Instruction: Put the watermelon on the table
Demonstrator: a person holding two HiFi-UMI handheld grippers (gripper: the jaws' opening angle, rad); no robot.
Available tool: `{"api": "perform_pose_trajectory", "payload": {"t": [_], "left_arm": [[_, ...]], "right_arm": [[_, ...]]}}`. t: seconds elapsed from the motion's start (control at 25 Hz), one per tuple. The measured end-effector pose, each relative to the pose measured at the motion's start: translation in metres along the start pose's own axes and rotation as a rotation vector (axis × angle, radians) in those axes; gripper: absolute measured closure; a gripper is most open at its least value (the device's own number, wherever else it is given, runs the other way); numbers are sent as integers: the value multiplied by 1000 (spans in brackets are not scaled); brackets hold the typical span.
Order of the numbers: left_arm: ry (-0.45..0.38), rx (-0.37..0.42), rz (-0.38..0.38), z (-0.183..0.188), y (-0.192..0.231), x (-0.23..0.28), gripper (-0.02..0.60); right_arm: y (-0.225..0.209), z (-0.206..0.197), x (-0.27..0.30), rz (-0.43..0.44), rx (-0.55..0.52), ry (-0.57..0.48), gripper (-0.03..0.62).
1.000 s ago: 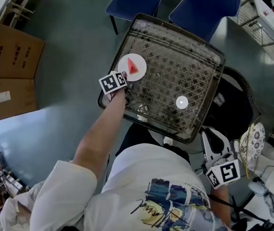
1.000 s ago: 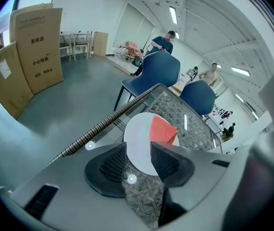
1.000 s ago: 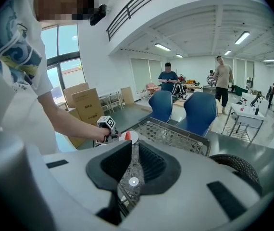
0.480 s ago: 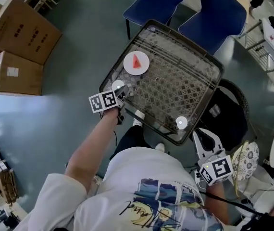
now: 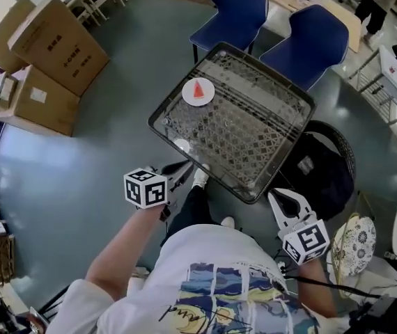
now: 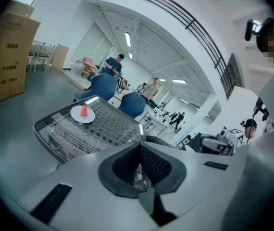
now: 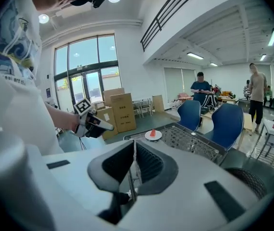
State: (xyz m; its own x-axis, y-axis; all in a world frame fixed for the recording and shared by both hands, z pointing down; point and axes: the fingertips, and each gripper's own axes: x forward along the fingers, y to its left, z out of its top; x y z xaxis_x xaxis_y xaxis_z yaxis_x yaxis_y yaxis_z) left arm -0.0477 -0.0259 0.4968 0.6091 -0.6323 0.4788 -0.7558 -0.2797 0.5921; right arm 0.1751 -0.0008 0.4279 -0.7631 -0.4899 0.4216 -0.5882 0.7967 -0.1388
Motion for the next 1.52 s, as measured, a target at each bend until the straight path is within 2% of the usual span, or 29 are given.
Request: {"api": "perform_pose_trajectory", "payload": {"t": [0.16,0.28,0.52,0.8,1.12,1.52], "left_arm": [[-39,81,-20,-25,-70,-44,572],[-33,138,-32,-45,-113,-64,573],[-3,239,-114,-64,-165,-78,572],[-28,275,-174,-58,-172,-110,574],[-28,286,-200,-53,-152,-159,574],[-8,301,-240,-49,-128,-180,574]], "right_arm": [[21,-17,-24,54,-13,11,574],[35,-18,-39,85,-37,8,577],[62,-13,-59,85,-61,-29,580],[103,-7,-43,101,-76,-20,583],[152,18,-17,110,-123,-18,585],[183,33,10,90,-140,-1,585]]}}
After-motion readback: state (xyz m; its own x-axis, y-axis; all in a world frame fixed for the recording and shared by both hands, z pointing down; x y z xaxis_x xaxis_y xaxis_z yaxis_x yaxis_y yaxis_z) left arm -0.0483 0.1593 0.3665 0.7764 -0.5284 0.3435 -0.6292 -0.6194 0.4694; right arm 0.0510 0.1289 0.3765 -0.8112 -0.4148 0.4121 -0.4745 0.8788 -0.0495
